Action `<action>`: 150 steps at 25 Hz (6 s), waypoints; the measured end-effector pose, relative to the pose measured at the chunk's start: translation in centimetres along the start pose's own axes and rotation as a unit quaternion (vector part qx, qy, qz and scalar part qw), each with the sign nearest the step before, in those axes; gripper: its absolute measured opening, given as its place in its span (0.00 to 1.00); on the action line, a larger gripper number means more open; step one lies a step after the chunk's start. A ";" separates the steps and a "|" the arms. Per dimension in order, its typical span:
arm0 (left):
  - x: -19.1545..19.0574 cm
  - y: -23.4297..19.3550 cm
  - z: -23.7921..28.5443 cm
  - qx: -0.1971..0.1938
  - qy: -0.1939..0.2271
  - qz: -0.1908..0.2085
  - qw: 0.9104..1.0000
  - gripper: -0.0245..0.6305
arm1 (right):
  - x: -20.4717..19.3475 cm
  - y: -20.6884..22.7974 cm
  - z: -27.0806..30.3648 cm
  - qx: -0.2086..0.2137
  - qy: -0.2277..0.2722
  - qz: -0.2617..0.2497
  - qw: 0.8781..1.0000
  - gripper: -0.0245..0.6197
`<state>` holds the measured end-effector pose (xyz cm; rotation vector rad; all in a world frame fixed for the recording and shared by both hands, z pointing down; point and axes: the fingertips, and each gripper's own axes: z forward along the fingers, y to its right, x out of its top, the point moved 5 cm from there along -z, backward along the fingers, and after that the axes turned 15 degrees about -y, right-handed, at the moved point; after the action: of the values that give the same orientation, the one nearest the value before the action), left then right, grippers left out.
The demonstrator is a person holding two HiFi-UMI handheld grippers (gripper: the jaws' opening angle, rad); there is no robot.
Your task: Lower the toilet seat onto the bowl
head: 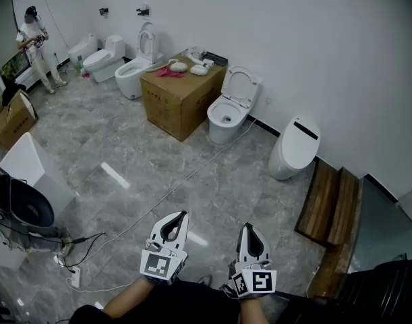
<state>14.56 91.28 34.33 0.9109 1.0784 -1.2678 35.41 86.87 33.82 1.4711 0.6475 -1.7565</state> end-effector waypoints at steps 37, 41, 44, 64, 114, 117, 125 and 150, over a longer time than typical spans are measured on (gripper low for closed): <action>-1.6 -9.2 3.8 -0.046 -0.018 0.000 0.999 0.04 | -1.0 -5.1 10.1 -0.014 0.003 0.017 1.000 0.08; -0.3 -11.6 9.5 -0.029 -0.022 0.001 0.999 0.04 | -0.6 -2.6 16.1 -0.015 0.003 0.018 1.000 0.08; 1.3 -13.4 14.9 -0.033 -0.017 0.002 0.999 0.04 | 0.7 -0.1 21.3 -0.017 0.003 0.018 1.000 0.08; 13.2 -23.0 48.3 -0.045 -0.022 -0.017 0.999 0.04 | 11.1 16.2 52.4 0.013 -0.010 0.011 1.000 0.08; 28.4 -36.4 124.0 -0.144 -0.166 0.007 0.975 0.04 | 3.5 65.5 133.1 -0.055 -0.421 -0.256 0.868 0.22; 28.1 -36.6 125.2 -0.138 -0.170 0.003 0.976 0.04 | 2.1 66.6 134.6 -0.054 -0.440 -0.284 0.850 0.22; 27.4 -38.0 126.2 -0.137 -0.176 -0.002 0.975 0.04 | -0.1 67.3 135.5 -0.049 -0.473 -0.322 0.819 0.19; 21.3 -43.9 120.2 -0.243 -0.195 0.033 0.950 0.04 | -10.5 50.4 121.9 0.015 -0.516 -0.346 0.783 0.15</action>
<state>-15.63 -34.16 48.21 0.3010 0.9683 -1.0041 3.35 -35.05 74.18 0.0397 0.5520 -2.7333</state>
